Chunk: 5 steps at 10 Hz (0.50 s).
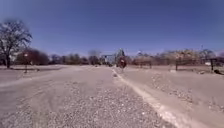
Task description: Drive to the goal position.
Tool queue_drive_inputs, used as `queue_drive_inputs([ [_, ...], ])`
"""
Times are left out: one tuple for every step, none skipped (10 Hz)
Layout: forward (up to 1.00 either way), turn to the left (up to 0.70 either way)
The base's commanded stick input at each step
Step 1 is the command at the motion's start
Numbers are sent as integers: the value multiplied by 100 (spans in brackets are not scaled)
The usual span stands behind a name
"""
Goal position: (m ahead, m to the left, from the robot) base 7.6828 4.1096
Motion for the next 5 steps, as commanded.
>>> queue_drive_inputs([
  [70,0],
  [70,0],
  [70,0],
  [70,0],
  [70,0],
])
